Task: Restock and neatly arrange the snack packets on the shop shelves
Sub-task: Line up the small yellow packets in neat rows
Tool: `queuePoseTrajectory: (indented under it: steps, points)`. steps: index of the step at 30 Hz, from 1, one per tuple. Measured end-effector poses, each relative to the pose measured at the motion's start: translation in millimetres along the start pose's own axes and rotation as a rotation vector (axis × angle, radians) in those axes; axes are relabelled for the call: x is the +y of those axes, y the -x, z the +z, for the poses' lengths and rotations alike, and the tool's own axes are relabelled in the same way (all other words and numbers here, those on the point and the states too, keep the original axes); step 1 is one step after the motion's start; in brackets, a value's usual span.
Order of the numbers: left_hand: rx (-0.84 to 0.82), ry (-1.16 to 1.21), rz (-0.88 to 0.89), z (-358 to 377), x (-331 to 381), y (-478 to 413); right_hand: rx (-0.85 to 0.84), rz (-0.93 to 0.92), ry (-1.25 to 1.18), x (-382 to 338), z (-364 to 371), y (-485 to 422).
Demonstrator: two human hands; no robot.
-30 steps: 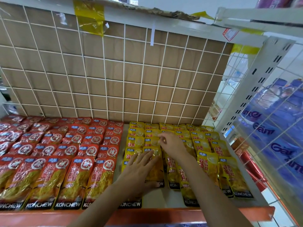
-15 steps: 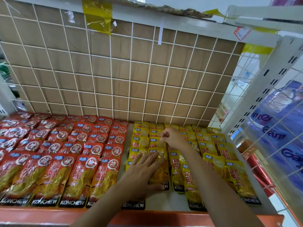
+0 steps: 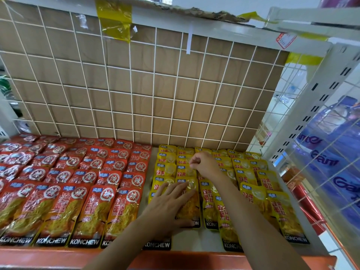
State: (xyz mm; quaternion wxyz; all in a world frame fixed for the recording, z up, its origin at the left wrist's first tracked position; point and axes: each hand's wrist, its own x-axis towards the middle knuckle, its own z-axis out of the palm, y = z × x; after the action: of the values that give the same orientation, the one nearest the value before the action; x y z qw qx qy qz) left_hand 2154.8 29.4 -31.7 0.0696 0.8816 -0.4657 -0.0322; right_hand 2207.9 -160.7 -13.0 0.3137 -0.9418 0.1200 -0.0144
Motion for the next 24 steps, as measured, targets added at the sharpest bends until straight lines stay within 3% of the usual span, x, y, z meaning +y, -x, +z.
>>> queuePoseTrajectory:
  steps: [6,11,18,24]
  points:
    - [0.004,-0.029,-0.033,1.9,1.1,0.0,0.017,-0.016,-0.028,-0.5,-1.8,5.1]
    - [0.001,0.008,-0.064,7.8,0.9,-0.7,0.147,-0.037,0.082,1.1,-21.0,21.7]
    - [0.002,-0.042,-0.065,7.8,-0.8,-3.8,0.331,0.110,0.219,35.0,-68.8,90.2]
    - [0.019,-0.044,-0.087,-0.3,-0.2,-6.2,0.193,0.325,0.365,68.5,-93.1,130.1]
